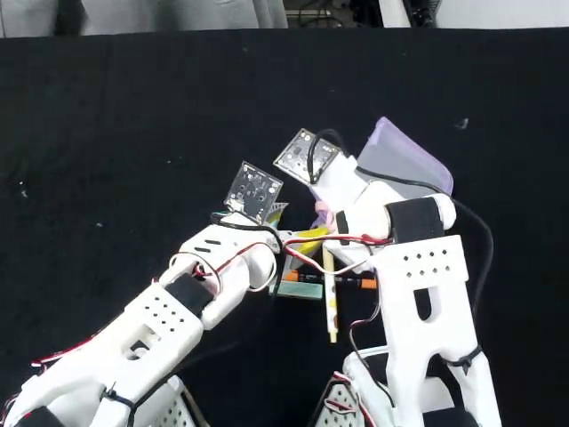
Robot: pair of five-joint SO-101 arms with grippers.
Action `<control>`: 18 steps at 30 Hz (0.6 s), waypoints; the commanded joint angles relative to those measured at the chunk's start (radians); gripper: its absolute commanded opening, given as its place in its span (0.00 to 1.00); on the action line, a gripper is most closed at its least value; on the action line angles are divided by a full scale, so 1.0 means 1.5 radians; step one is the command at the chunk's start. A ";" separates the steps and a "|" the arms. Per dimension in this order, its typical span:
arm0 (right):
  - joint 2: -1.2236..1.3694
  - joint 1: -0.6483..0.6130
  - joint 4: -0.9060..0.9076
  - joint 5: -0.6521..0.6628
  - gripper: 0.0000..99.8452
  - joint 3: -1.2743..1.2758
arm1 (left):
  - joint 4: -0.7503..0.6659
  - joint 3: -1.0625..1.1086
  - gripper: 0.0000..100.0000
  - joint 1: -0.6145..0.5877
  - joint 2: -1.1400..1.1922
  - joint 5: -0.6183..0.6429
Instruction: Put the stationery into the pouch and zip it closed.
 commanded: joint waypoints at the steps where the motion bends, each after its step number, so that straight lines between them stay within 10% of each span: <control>1: -0.007 0.009 -0.008 -0.001 0.01 -0.005 | -0.023 -0.031 0.26 -0.005 0.029 -0.002; 10: -0.007 0.009 0.001 -0.001 0.01 -0.007 | -0.049 -0.087 0.26 -0.008 0.122 -0.002; 18: -0.007 0.011 0.000 -0.002 0.01 -0.007 | -0.050 -0.121 0.03 0.001 0.125 -0.002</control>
